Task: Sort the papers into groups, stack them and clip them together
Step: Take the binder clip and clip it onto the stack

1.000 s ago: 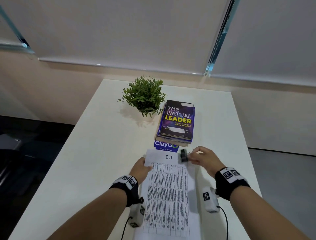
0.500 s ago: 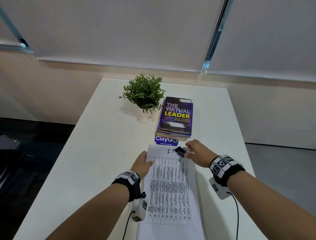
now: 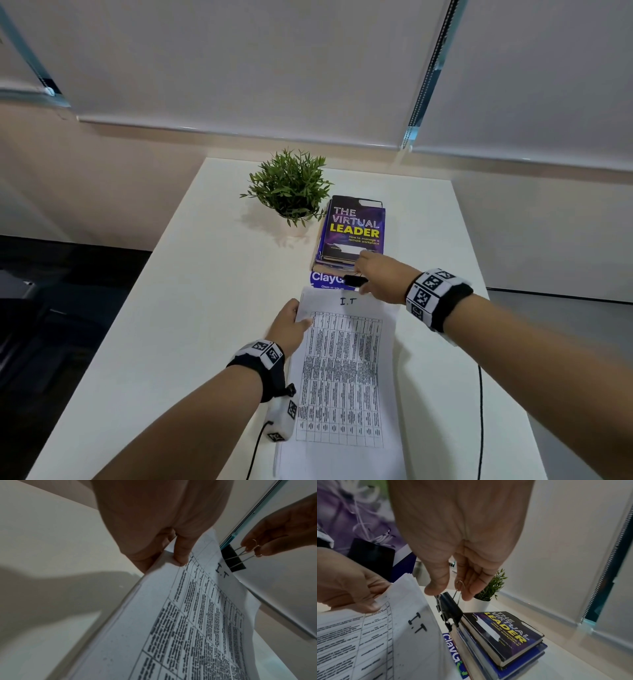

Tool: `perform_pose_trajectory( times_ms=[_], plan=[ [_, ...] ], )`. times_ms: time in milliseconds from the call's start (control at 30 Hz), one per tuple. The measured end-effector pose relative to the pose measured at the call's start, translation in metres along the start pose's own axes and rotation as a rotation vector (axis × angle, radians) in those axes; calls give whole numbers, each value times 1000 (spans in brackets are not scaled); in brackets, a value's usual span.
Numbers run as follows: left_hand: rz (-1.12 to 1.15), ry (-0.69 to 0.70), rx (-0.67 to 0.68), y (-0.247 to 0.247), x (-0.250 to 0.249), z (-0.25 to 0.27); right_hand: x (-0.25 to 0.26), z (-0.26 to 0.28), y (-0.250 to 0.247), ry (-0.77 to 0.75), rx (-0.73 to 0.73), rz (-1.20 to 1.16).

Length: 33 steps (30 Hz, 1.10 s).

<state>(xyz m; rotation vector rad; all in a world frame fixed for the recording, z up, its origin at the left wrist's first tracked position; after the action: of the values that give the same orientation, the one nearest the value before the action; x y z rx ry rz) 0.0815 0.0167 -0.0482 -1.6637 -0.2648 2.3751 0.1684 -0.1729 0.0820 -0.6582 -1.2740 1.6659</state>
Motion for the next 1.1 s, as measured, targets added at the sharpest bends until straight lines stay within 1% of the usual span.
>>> perform_pose_trajectory(
  times_ms=[100, 167, 267, 333, 400, 467, 533, 633, 767, 800, 833, 900, 1000, 1100],
  plan=[
    [4, -6, 5, 0, -2, 3, 4, -3, 0, -38, 4, 73],
    [-7, -13, -2, -1, -3, 5, 6, -3, 6, -69, 39, 118],
    [-49, -15, -17, -2, -2, 5, 7, -6, 14, -55, 80, 79],
    [-72, -16, -26, -3, 0, 4, 2, -13, 16, 15, 80, -12],
    [-75, -24, -28, -4, 1, 3, -6, -14, 17, 88, 59, -150],
    [-75, -34, -25, -4, 1, 2, -7, -7, 24, 89, 79, -259],
    [-78, -40, -20, -4, 2, 1, -3, 1, 44, 80, 128, -303],
    [-86, -41, -23, -3, 1, -1, -2, 5, 80, 135, 163, -418],
    [-91, -66, -36, -5, 4, -4, -4, 8, 107, 296, 198, -781],
    [-91, -72, -40, -6, 6, -6, -2, 10, 111, 318, 195, -833],
    [-92, -79, -41, -6, 7, -7, -1, 11, 114, 314, 182, -832],
    [-101, -86, -41, -6, 9, -9, 1, 18, 117, 249, 194, -723],
    [-102, -96, -35, -6, 12, -12, 2, 32, 119, 123, 299, -629],
    [-123, -93, -36, -6, 11, -13, -3, 46, 125, 7, 387, -371]
  ],
)
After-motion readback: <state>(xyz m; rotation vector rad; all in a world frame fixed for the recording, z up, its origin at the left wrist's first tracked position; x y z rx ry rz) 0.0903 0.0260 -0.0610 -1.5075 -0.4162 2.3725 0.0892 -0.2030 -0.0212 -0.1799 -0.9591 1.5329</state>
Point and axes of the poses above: each hand's wrist, its own z-axis away from the middle knuckle, its own y-axis out of the palm, x = y × z, the point moved 3 cm from there along -z, towards the middle knuckle, and after that the axes turned 7 degrees about y, right-handed, at the moved point
